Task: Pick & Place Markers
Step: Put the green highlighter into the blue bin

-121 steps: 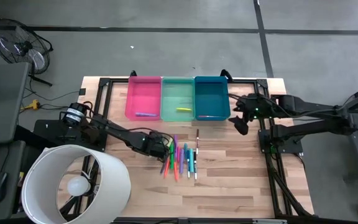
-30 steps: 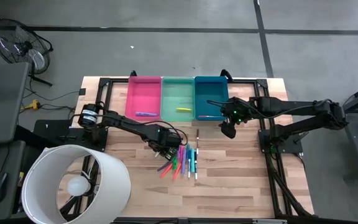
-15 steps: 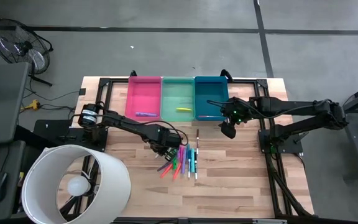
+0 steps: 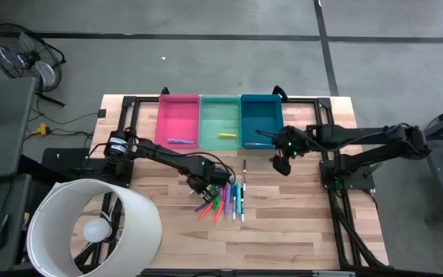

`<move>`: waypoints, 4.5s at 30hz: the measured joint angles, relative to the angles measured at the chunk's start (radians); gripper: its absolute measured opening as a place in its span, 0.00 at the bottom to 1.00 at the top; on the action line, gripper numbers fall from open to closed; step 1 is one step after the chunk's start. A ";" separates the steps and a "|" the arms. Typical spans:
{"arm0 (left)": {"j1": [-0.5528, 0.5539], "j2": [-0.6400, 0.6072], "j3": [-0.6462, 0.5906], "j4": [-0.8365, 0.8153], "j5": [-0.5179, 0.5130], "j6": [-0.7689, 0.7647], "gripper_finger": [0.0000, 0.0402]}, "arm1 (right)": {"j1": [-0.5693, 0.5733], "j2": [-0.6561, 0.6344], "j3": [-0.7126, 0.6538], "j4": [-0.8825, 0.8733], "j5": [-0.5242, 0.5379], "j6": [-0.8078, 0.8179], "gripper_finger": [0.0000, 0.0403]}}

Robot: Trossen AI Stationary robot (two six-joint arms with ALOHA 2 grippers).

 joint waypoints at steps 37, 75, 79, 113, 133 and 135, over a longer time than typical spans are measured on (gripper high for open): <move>0.130 -0.008 0.628 -0.051 -0.329 0.401 0.03 | 0.008 -0.104 -0.272 0.817 -0.042 0.063 0.66; 0.130 -0.010 0.651 0.174 -0.264 0.454 0.09 | -0.080 -0.159 -0.270 1.008 -0.224 -0.034 0.07; 0.130 -0.010 0.652 0.171 -0.264 0.462 0.20 | -0.081 -0.158 -0.272 0.993 -0.219 -0.038 0.07; 0.164 -0.010 0.652 -0.207 -0.411 0.475 0.28 | -0.394 0.133 0.146 0.120 -0.098 -0.503 0.07; 0.231 -0.185 0.378 -0.074 -0.358 0.617 0.28 | -0.427 0.584 0.452 -0.234 0.014 -0.786 0.07; 0.242 -0.246 0.281 0.036 -0.320 0.631 0.28 | -0.427 0.604 0.452 -0.241 0.014 -0.786 0.07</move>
